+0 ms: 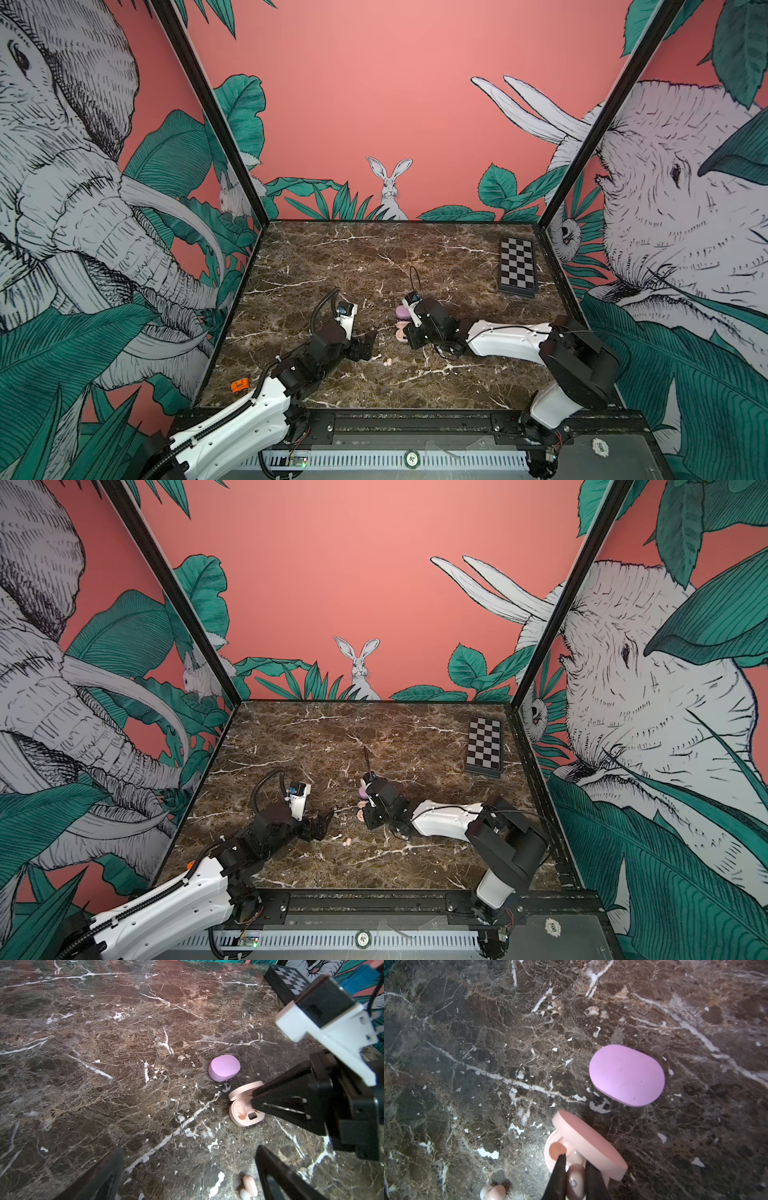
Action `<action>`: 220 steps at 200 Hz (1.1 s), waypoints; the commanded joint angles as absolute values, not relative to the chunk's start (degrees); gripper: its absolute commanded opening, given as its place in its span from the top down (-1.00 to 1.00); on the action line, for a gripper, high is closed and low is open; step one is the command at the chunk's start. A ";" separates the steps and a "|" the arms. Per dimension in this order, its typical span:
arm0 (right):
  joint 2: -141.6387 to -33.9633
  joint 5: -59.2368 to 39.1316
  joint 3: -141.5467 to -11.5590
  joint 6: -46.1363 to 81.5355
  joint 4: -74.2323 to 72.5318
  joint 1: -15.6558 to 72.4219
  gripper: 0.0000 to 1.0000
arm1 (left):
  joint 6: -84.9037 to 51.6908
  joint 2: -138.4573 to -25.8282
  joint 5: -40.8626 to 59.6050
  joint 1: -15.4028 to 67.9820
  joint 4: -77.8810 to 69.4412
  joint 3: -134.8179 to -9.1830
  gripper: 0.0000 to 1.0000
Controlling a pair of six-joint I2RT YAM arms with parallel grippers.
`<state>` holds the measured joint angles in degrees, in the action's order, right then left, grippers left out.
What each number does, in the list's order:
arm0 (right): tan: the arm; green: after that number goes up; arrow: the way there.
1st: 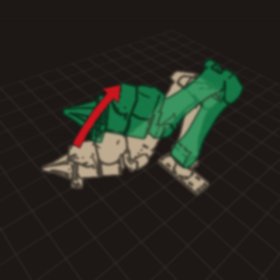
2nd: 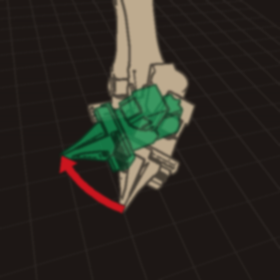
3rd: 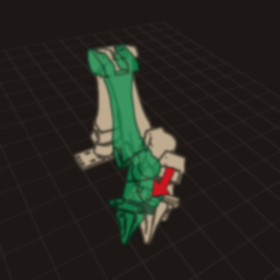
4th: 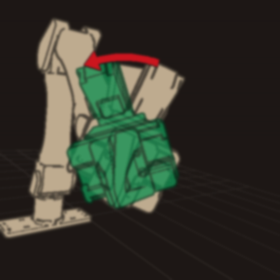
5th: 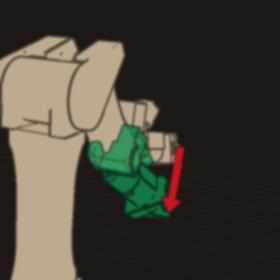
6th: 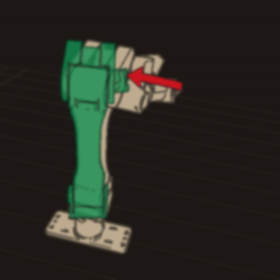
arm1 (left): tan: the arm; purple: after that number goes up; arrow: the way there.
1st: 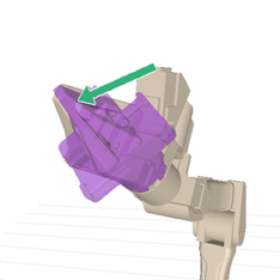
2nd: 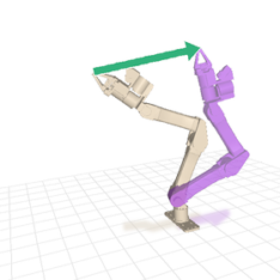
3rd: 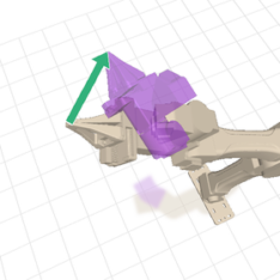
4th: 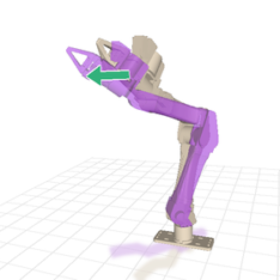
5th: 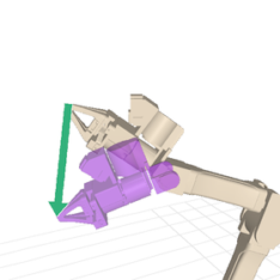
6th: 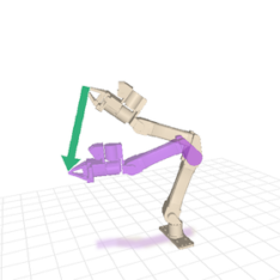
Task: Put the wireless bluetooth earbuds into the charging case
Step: 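Lower the pink earbud into an empty slot of the pink case, then open the right gripper to release the earbud into the case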
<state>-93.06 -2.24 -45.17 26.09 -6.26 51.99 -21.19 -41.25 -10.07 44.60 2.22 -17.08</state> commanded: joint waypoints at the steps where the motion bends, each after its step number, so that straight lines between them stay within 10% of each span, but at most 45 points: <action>1: -93.69 -2.28 -44.66 25.74 -8.30 51.68 0.75 | -21.06 -41.34 -10.73 44.83 1.15 -17.05 -0.98; 220: -90.04 -2.19 -41.05 25.06 -9.86 51.50 0.69 | -20.92 -41.74 -10.38 44.84 1.09 -17.23 -0.98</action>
